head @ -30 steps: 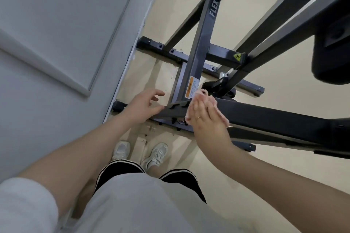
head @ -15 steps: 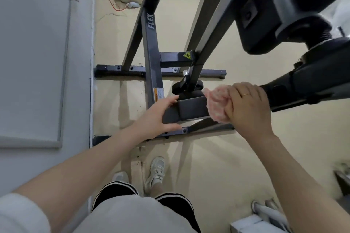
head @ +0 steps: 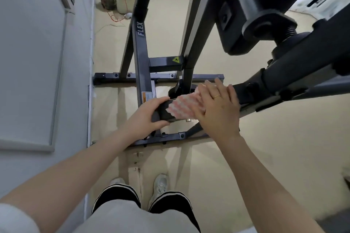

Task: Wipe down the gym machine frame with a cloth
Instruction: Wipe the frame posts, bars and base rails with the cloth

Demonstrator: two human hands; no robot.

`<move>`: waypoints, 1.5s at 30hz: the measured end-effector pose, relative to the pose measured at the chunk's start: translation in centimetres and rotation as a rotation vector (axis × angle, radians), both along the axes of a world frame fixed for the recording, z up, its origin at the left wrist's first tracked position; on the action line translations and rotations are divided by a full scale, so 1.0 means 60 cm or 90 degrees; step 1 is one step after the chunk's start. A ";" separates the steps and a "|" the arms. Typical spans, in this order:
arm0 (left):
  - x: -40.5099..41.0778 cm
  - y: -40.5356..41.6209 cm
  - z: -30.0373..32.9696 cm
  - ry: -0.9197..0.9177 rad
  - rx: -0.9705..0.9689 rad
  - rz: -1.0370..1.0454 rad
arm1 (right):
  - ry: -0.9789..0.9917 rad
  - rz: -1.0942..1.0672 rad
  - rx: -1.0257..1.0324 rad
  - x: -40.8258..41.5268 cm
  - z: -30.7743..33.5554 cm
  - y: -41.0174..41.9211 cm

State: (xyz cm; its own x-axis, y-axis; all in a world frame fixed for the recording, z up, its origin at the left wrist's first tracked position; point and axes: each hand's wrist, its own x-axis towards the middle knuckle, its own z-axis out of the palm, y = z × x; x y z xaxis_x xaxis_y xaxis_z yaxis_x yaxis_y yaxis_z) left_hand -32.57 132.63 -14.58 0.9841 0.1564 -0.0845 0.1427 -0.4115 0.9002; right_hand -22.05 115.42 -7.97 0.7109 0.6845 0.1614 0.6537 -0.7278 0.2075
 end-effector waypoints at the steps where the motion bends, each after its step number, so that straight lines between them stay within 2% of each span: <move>1: -0.002 -0.003 0.002 0.012 0.006 0.009 | -0.027 -0.010 0.010 0.001 -0.004 0.000; 3: -0.006 -0.011 0.003 0.019 0.021 0.037 | -0.036 -0.012 0.019 -0.005 -0.013 0.014; 7: -0.012 -0.025 -0.004 0.013 0.068 0.122 | 0.007 0.066 -0.047 -0.002 -0.007 0.001; 12: -0.017 -0.037 0.000 0.059 -0.005 0.200 | -0.020 -0.007 0.041 0.026 0.018 -0.040; 14: -0.020 -0.043 0.002 0.066 -0.010 0.225 | -0.007 0.044 0.050 -0.001 -0.008 -0.001; 18: -0.035 -0.046 0.004 0.088 -0.002 0.209 | 0.031 0.186 -0.049 -0.018 -0.037 0.054; 24: -0.110 -0.028 -0.040 0.170 0.018 0.228 | -0.079 0.148 0.020 0.013 -0.024 0.019; 28: -0.155 -0.001 -0.087 0.197 -0.010 0.266 | -0.116 0.262 0.044 -0.033 -0.084 0.066; 30: -0.170 0.013 -0.106 0.201 -0.030 0.279 | -0.081 0.313 0.044 -0.060 -0.109 0.105; 31: -0.176 0.021 -0.116 0.199 -0.040 0.283 | -0.038 0.317 0.014 -0.074 -0.124 0.121; 33: -0.186 0.038 -0.135 0.198 -0.047 0.271 | 0.011 0.288 -0.215 -0.103 -0.163 0.144; 34: -0.191 0.046 -0.146 0.201 -0.045 0.266 | -0.003 0.284 -0.329 -0.113 -0.190 0.145; 37: -0.201 0.073 -0.179 0.234 -0.045 0.278 | -0.195 0.352 -0.526 -0.133 -0.251 0.146; 39: -0.207 0.084 -0.192 0.259 -0.066 0.297 | -0.270 0.435 -0.542 -0.128 -0.282 0.138; 41: -0.213 0.092 -0.200 0.271 -0.095 0.297 | -0.269 0.451 -0.551 -0.117 -0.276 0.122; 43: -0.218 0.095 -0.210 0.276 -0.116 0.291 | -0.330 0.475 -0.474 -0.103 -0.260 0.093; 45: -0.220 0.096 -0.222 0.291 -0.120 0.282 | -0.344 0.429 -0.402 -0.102 -0.250 0.081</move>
State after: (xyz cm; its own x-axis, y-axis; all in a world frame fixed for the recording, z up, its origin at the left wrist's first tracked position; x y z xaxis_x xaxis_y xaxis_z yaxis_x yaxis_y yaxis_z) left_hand -45.76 138.38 -27.90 0.6880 0.4803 -0.5440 0.6474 -0.0676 0.7591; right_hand -28.14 120.30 -23.00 0.0947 0.9793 -0.1792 0.5895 0.0899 0.8027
